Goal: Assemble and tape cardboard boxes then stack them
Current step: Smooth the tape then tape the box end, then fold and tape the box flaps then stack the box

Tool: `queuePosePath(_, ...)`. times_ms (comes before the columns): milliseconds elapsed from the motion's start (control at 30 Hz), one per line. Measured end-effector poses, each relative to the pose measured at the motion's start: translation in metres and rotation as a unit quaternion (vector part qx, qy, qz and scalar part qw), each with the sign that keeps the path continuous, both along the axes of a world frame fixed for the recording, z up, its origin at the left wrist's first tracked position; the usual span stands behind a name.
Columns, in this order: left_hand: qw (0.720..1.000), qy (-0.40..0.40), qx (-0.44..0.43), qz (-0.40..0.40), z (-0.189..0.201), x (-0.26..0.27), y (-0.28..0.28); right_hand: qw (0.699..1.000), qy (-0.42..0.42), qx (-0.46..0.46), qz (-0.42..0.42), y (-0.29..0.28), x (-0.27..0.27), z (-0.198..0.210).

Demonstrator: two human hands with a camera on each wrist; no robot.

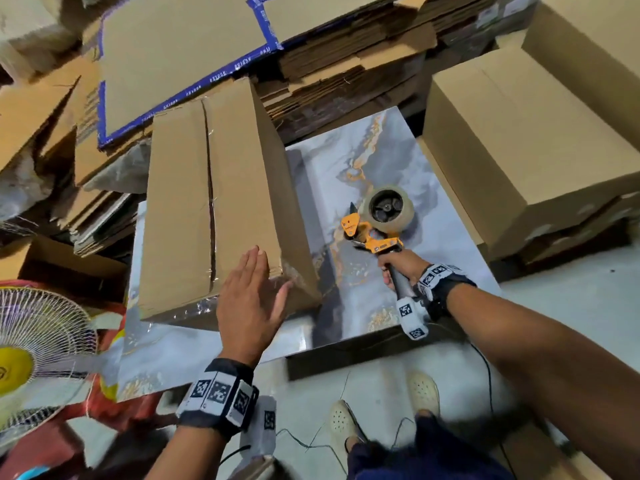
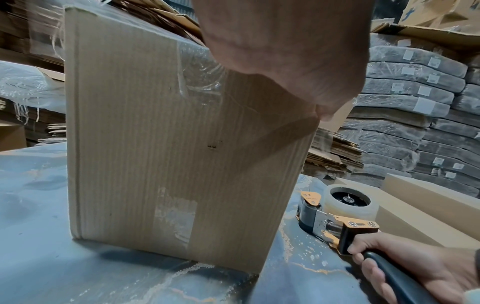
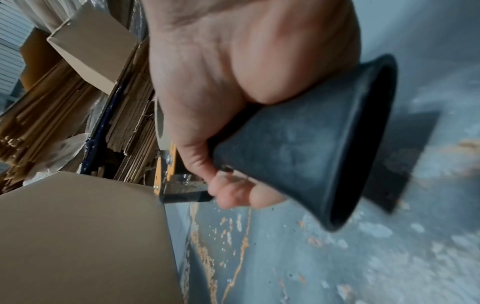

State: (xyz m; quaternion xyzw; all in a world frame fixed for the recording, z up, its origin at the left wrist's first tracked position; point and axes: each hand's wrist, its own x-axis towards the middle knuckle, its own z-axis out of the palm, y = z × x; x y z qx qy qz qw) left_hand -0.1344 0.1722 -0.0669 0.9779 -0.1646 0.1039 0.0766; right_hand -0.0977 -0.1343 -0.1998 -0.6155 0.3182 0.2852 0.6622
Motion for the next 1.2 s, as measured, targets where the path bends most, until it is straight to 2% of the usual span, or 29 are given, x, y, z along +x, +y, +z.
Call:
queuePosePath(133, 1.000, 0.013, 0.002, -0.007, 0.002, 0.001, 0.001, 0.997, -0.038, -0.050, 0.034, -0.003, 0.001, -0.024)
queuePosePath(200, 1.000, 0.013, -0.007, -0.006, 0.003, 0.001, 0.000, 0.984, -0.027, -0.150, 0.089, -0.004, 0.003, -0.015)
queuePosePath(267, 1.000, 0.015, -0.022, -0.006, 0.005, 0.000, -0.002, 0.946, -0.026, -0.271, 0.174, -0.004, 0.001, 0.014)
queuePosePath(300, 0.999, 0.015, -0.027, -0.008, 0.005, 0.000, -0.002, 0.924, -0.031, -0.332, 0.186, -0.002, -0.001, 0.030)
queuePosePath(400, 0.999, 0.014, -0.018, -0.022, 0.005, -0.002, -0.001, 0.883, -0.076, -0.453, 0.099, 0.009, -0.002, 0.062)
queuePosePath(467, 0.999, 0.025, 0.009, -0.030, 0.004, -0.003, 0.001, 0.889, -0.144, -0.433, 0.044, 0.026, 0.002, 0.077)
queuePosePath(533, 0.998, 0.037, 0.036, -0.042, 0.003, -0.003, 0.003, 0.905, -0.214, -0.367, 0.004, 0.046, 0.005, 0.089)
queuePosePath(700, 0.995, 0.057, 0.061, -0.057, 0.007, -0.003, 0.008, 0.919, -0.334, -0.207, -0.040, 0.100, 0.007, 0.119)
queuePosePath(767, 0.993, 0.066, 0.073, -0.066, 0.009, -0.002, 0.009, 0.923, -0.363, -0.112, -0.057, 0.122, 0.010, 0.132)
queuePosePath(867, 0.990, 0.067, 0.099, -0.077, 0.010, 0.000, 0.011, 0.915, -0.378, 0.101, -0.103, 0.149, 0.017, 0.143)
queuePosePath(933, 0.989, 0.067, 0.104, -0.086, 0.009, 0.001, 0.013, 0.908, -0.361, 0.171, -0.129, 0.165, 0.020, 0.136)
queuePosePath(1000, 0.988, 0.066, 0.105, -0.097, 0.009, 0.003, 0.015, 0.916, -0.348, 0.163, -0.117, 0.184, 0.019, 0.115)
queuePosePath(1100, 0.985, 0.068, 0.116, -0.106, 0.012, 0.004, 0.019, 0.940, -0.338, 0.030, -0.031, 0.199, 0.015, 0.077)
queuePosePath(1200, 0.982, 0.080, 0.127, -0.111, 0.016, 0.005, 0.019, 0.937, -0.340, -0.061, 0.040, 0.187, 0.021, 0.070)
